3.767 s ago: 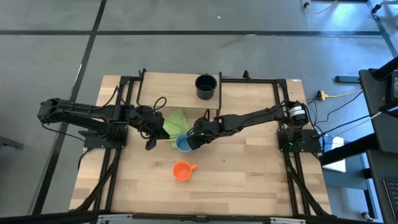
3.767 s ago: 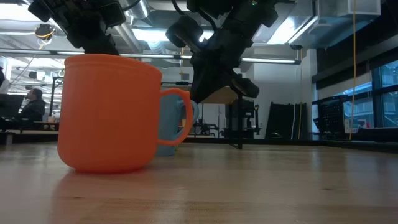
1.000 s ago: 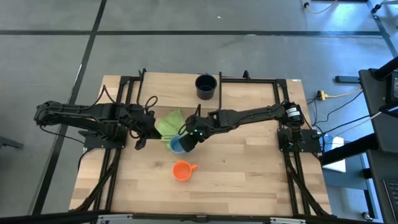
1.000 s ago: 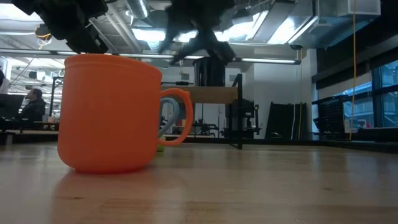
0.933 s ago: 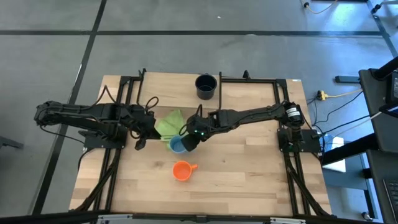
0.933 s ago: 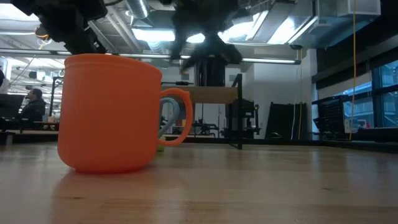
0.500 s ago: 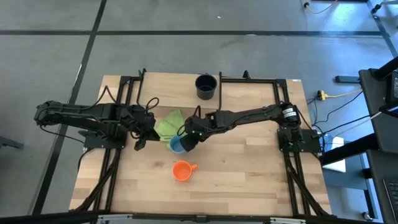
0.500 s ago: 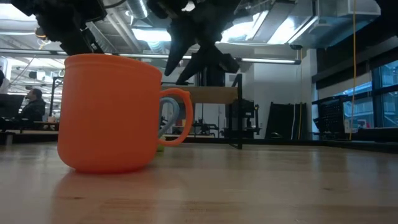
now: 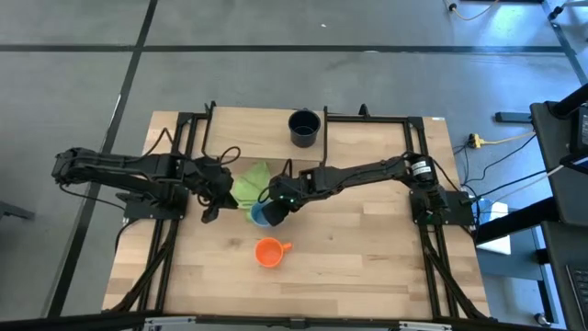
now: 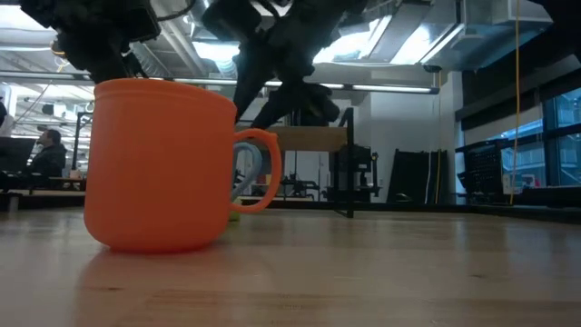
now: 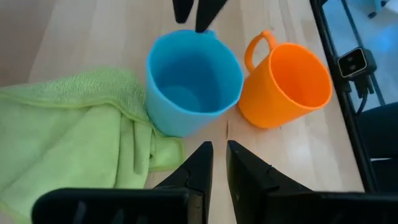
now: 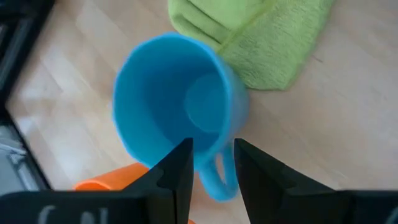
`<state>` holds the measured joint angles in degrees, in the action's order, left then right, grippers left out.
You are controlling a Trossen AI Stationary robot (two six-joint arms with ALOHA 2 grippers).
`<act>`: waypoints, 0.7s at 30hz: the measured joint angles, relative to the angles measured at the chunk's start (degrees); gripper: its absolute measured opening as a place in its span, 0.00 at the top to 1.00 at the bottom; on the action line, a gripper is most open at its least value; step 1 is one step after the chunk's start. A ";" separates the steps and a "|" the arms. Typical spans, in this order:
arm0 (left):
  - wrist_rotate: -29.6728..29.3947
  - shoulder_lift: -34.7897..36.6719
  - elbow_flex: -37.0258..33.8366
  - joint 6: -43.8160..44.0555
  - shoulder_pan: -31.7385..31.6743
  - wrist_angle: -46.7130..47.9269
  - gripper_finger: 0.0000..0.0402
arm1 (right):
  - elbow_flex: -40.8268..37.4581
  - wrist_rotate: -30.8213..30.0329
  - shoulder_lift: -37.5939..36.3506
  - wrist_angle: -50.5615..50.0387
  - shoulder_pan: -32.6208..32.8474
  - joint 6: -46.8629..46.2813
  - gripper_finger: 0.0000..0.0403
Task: Stack small to large cups/mugs on shelf
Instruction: Put the blue mug on the shelf
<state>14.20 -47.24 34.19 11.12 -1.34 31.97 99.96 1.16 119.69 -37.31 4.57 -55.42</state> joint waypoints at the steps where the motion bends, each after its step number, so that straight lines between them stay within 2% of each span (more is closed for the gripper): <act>1: 0.01 -0.10 -0.54 -0.02 -0.01 -0.69 0.90 | 0.00 0.31 0.01 0.61 -0.01 -0.02 0.71; 12: 3.02 -0.03 -9.18 6.14 0.00 -14.40 0.90 | 0.00 0.44 0.01 0.43 -0.01 -1.14 0.71; 21: 2.89 -0.03 -9.37 6.33 0.00 -14.98 0.90 | 0.00 1.77 3.02 2.92 -0.01 -1.55 0.71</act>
<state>17.08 -47.27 24.82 17.45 -1.34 16.99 99.96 2.93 122.71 -34.38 4.56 -56.97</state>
